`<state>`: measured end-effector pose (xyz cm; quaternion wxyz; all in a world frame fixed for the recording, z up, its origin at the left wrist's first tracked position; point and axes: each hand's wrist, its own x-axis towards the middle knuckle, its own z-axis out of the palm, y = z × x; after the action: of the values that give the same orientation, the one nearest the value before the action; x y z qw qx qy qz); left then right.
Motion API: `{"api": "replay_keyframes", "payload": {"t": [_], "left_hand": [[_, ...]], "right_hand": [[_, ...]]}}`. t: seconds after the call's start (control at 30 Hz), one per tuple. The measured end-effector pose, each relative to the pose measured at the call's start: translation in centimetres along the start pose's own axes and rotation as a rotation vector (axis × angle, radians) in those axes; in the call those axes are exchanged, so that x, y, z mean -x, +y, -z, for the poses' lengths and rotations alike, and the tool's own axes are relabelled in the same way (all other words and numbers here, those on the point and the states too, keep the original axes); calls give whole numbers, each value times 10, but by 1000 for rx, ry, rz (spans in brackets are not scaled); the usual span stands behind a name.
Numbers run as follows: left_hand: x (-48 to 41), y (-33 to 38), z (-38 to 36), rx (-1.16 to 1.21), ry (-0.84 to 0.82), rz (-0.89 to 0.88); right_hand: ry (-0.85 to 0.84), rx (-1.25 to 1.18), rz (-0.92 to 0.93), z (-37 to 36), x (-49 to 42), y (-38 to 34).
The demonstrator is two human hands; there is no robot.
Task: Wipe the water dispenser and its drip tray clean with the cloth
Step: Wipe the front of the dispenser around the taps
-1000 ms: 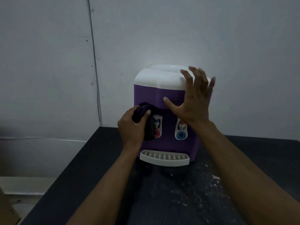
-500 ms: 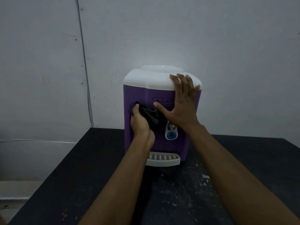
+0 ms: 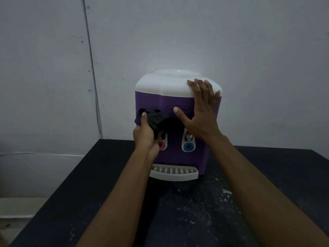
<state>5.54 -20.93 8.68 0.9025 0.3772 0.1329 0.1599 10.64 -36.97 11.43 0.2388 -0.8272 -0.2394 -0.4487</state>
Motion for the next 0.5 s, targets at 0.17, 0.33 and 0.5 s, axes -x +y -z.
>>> {"api": "replay_keyframes", "payload": {"t": [0.17,0.33,0.5], "left_hand": [[7,-4,-6,110,160,4],[8,-12,-18,145,274,-40],[3,-13,-19,-5,154,-27]], "right_hand": [[2,6,-4,1,0,-2],[0,8,-3,0,1,-1],[45,17,-21,-9,-1,-5]]}}
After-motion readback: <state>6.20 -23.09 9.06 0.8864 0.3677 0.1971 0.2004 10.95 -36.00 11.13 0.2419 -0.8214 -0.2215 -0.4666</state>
